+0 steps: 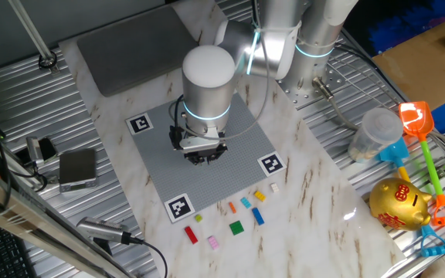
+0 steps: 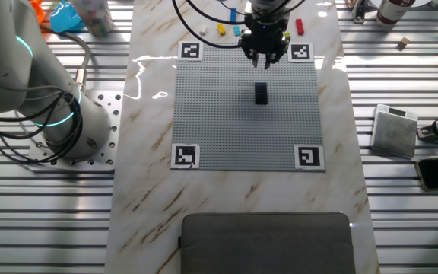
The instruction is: Build with small Lego blocks
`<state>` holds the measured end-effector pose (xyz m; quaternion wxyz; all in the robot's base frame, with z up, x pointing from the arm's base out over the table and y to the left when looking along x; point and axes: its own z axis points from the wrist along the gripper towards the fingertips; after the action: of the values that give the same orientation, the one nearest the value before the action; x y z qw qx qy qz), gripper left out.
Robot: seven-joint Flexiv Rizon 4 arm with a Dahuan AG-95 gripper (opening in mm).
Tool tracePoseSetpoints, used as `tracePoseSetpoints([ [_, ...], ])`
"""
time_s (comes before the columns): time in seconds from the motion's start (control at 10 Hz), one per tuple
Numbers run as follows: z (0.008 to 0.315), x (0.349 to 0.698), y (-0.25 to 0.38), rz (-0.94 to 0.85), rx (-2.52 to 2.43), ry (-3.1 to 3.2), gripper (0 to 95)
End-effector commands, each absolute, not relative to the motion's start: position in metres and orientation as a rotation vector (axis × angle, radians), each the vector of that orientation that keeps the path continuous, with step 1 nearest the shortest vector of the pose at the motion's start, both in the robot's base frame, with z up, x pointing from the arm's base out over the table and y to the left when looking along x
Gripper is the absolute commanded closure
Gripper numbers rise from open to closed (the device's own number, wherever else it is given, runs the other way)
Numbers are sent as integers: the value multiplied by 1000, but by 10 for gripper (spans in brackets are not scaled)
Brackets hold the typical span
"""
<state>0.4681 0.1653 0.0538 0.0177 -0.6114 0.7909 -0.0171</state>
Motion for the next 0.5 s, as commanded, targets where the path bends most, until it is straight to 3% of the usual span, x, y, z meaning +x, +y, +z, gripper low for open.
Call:
tracePoseSetpoints([
  [0.1, 55, 467, 165, -52, -1903, 2456, 950],
  [0.5, 55, 467, 165, -53, -1903, 2455, 950],
])
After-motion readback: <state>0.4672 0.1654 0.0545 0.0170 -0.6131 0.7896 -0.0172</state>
